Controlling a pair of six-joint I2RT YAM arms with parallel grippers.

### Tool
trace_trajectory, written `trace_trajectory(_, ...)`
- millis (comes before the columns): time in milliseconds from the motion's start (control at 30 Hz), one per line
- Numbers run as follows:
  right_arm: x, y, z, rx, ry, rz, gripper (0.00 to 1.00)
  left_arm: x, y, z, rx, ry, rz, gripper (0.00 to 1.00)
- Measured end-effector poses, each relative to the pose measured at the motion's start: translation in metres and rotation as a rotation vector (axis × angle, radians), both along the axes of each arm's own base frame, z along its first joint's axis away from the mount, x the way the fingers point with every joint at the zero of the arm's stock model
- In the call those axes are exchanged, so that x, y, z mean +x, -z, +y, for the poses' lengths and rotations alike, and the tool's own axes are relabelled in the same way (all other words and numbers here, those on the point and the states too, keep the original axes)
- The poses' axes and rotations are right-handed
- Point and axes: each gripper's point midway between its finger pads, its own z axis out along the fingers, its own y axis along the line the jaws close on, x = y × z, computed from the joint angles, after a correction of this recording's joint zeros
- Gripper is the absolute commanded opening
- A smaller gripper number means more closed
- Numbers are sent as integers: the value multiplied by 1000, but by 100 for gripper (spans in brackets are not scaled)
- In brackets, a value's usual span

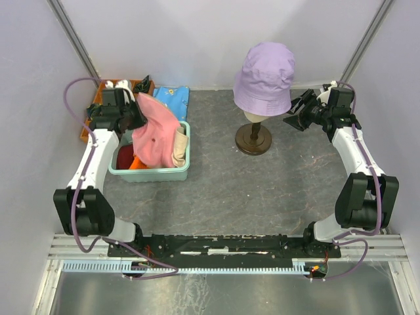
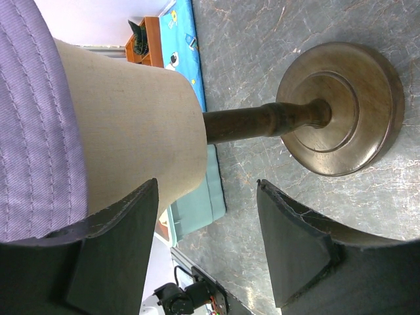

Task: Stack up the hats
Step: Adjust the hat in the bin.

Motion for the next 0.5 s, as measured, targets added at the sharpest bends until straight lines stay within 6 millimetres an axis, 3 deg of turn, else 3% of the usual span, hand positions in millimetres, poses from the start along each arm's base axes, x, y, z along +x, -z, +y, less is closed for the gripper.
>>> trace_trajectory(133, 0, 0, 0, 1, 0, 1, 69, 15, -73, -13, -43, 22, -164, 4)
trace_trajectory(233, 0, 0, 0, 4, 2, 2, 69, 20, -107, -29, -57, 56, -246, 4)
trace_trajectory(333, 0, -1, 0, 10, 6, 5, 69, 13, -105, -53, -57, 108, -238, 4)
trace_trajectory(500, 1, -1, 0, 13, 8, 6, 69, -7, -69, -95, -25, 190, -147, 5)
